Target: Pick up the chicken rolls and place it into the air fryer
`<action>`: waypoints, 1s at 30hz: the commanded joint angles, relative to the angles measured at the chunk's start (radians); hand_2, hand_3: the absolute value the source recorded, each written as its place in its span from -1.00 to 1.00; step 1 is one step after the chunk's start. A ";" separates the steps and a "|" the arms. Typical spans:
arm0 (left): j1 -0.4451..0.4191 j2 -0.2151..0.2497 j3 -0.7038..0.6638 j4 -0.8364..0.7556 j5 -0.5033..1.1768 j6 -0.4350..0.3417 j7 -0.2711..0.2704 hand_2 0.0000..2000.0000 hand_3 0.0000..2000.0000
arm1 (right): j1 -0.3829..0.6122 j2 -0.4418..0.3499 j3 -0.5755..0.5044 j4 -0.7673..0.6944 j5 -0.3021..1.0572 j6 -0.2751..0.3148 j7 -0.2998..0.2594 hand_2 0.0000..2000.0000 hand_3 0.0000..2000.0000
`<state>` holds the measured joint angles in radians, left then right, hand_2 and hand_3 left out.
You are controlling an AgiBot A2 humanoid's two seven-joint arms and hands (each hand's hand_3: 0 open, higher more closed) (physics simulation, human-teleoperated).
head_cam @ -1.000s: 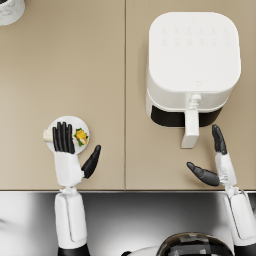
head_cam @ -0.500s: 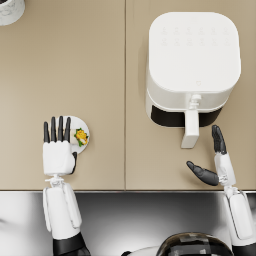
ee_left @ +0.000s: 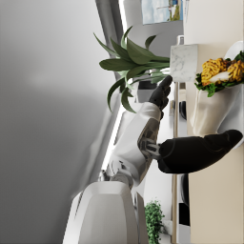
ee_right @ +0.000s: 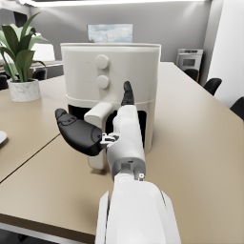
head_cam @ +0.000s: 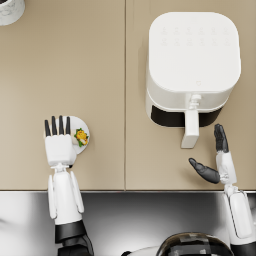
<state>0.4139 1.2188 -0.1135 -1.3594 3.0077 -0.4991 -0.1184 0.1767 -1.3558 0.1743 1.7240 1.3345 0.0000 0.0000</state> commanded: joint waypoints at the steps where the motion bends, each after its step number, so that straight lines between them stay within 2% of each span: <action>1: 0.042 0.004 0.030 0.084 0.001 0.006 0.000 -1.00 -1.00 | 0.028 -0.012 -0.001 -0.023 0.000 0.000 0.000 -1.00 -1.00; 4: 0.058 0.008 0.037 0.132 0.003 0.067 -0.002 -1.00 -1.00 | 0.033 -0.020 0.003 -0.038 0.000 0.000 0.000 -1.00 -1.00; 9: 0.086 0.011 0.038 0.202 0.005 0.126 -0.049 -1.00 -1.00 | 0.039 -0.032 0.033 -0.063 0.000 0.000 0.000 -1.00 -1.00; 10: 0.090 0.012 0.032 0.226 0.005 0.131 -0.058 0.36 -0.67 | 0.042 -0.035 0.035 -0.070 0.000 0.000 0.000 -1.00 -1.00; 11: 0.102 0.013 0.024 0.248 0.004 0.120 -0.064 1.00 -0.35 | 0.045 -0.038 0.036 -0.065 0.000 0.000 0.000 -1.00 -1.00; 12: 0.114 0.014 0.015 0.270 0.004 0.112 -0.069 1.00 -0.02 | 0.045 -0.040 0.042 -0.068 0.000 0.000 0.000 -1.00 -1.00; 15: 0.149 0.018 -0.003 0.333 0.004 0.191 -0.075 1.00 0.96 | 0.052 -0.049 0.057 -0.087 0.000 0.000 0.000 -1.00 -1.00; 17: 0.166 0.020 -0.003 0.330 0.003 0.210 -0.067 1.00 1.00 | 0.063 -0.057 0.069 -0.134 0.000 0.000 0.000 -1.00 -1.00; 19: 0.141 0.022 0.007 0.222 0.004 0.230 -0.036 1.00 1.00 | 0.079 -0.067 0.075 -0.185 0.000 0.000 0.000 -1.00 -1.00; 22: 0.107 0.025 0.024 0.044 0.004 0.356 0.053 1.00 1.00 | 0.097 -0.079 0.075 -0.264 0.000 0.000 0.000 -1.00 -1.00; 24: 0.097 0.028 0.032 -0.037 0.004 0.408 0.085 1.00 1.00 | 0.103 -0.085 0.074 -0.301 0.000 0.000 0.000 -1.00 -1.00; 30: 0.085 0.035 0.063 -0.179 0.003 0.454 0.115 1.00 1.00 | 0.133 -0.105 0.091 -0.380 0.000 0.000 0.000 -1.00 -1.00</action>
<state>0.4853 1.2549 -0.0582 -1.4639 3.0110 -0.0437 -0.0022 0.2852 -1.4540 0.2591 1.3741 1.3342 0.0000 0.0000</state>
